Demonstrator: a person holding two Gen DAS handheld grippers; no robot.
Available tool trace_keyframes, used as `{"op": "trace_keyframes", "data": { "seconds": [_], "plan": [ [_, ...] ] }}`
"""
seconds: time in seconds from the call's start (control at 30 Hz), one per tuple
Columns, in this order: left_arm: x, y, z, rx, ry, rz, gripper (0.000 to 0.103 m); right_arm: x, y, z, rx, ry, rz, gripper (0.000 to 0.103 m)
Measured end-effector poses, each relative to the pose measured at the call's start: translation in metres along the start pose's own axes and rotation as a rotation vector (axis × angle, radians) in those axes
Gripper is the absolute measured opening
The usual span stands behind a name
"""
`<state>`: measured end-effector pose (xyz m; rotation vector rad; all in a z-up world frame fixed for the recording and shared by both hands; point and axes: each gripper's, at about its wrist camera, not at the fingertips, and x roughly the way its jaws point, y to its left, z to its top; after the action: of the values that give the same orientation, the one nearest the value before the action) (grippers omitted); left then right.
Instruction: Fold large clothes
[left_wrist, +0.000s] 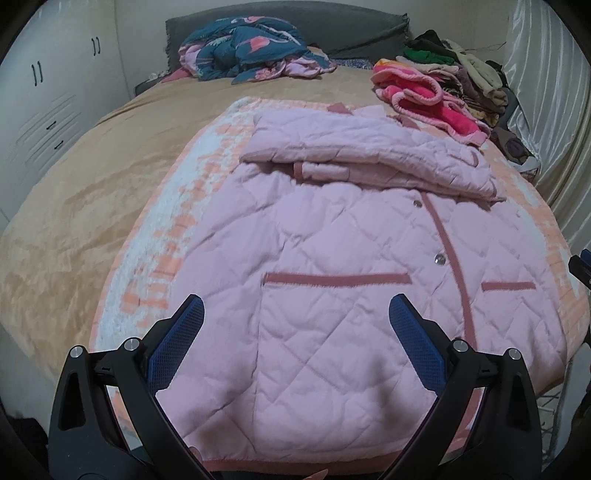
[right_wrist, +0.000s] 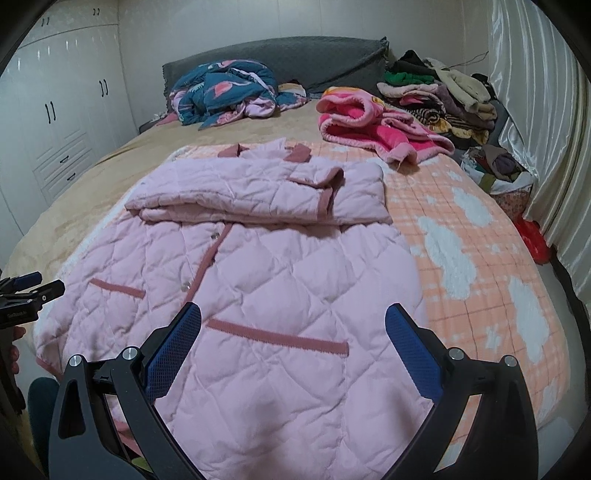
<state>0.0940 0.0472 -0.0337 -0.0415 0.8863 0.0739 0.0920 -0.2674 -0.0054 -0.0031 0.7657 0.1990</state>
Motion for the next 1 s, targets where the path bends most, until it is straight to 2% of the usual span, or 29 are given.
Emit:
{"op": "trace_keyframes", "data": {
  "seconds": [0.37, 0.83, 1.0],
  "plan": [
    [0.015, 0.018, -0.023, -0.021, 0.042, 0.034, 0.094, 0.01, -0.019, -0.027, 0.011, 0.066, -0.042, 0.099],
    [0.037, 0.063, -0.051, -0.071, 0.119, 0.104, 0.094, 0.017, -0.054, -0.06, 0.046, 0.151, -0.104, 0.099],
    [0.045, 0.077, -0.067, -0.087, 0.145, 0.068, 0.094, 0.017, -0.065, -0.072, 0.054, 0.181, -0.12, 0.099]
  ]
}}
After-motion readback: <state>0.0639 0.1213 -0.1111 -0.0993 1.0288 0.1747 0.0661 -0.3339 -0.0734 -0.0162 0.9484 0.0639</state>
